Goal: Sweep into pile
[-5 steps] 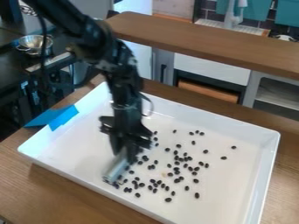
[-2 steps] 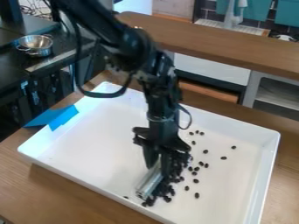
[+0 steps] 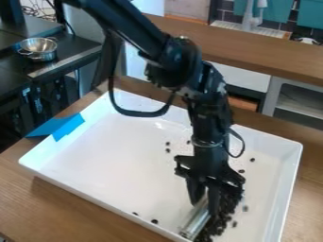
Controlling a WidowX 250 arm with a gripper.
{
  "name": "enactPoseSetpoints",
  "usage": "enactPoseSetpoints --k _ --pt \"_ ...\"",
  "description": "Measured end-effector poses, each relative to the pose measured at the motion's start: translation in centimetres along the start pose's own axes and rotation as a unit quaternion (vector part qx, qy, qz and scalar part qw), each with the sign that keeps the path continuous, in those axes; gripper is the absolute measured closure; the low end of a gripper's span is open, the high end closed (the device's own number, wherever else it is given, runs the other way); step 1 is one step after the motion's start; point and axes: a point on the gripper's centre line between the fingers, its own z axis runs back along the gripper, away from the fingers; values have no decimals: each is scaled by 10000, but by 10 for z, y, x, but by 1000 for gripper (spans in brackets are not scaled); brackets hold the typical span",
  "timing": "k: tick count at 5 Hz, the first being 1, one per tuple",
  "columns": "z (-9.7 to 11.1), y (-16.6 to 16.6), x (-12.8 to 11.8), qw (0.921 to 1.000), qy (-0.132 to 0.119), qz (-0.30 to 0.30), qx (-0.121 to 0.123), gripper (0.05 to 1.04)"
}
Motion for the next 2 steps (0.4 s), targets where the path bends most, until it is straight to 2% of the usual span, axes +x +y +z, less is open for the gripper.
enactPoseSetpoints --k 1,2 --pt "3 -15 2 10000 41 -44 -78 735" --pt "4 -11 1 9998 9 -136 -165 735"
